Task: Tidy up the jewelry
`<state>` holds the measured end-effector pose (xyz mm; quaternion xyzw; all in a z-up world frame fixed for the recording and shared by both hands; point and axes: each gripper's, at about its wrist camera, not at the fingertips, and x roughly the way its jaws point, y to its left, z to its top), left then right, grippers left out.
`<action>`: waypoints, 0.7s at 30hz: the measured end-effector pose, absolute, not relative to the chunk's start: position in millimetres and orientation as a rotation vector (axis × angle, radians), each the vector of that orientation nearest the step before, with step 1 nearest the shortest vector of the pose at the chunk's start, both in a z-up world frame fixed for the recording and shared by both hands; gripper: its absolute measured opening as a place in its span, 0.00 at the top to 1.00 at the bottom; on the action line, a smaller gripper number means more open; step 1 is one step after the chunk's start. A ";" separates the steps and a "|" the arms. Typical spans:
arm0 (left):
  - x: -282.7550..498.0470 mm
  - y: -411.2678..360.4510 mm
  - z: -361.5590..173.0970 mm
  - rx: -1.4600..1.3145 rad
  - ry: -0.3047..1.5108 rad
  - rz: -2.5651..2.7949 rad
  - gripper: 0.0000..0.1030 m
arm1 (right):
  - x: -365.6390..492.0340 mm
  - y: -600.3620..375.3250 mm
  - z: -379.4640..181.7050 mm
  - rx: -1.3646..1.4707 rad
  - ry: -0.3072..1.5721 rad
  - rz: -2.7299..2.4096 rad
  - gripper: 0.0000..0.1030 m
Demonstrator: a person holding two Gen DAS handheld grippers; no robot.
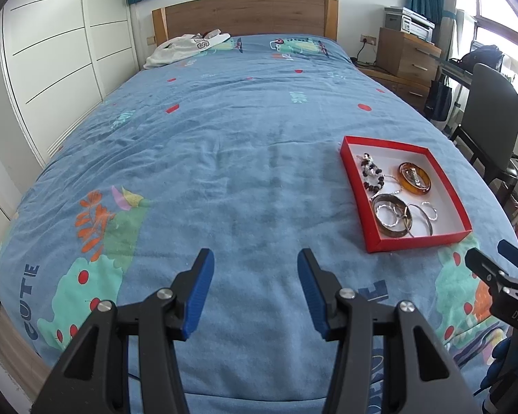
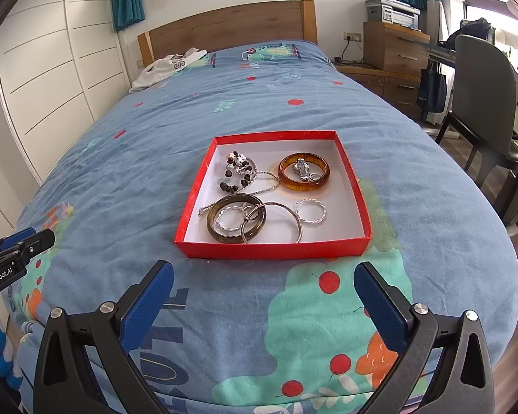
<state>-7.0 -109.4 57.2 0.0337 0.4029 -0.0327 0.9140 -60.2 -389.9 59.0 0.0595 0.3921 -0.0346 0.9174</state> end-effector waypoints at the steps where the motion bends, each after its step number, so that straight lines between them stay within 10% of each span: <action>1: -7.1 -109.4 57.2 0.069 0.829 -0.067 0.53 | -60.4 -389.8 59.2 0.123 0.806 -0.071 0.01; 21: -16.3 -111.0 55.4 0.073 0.826 -0.071 0.53 | -66.5 -389.1 64.6 0.113 0.796 -0.069 0.01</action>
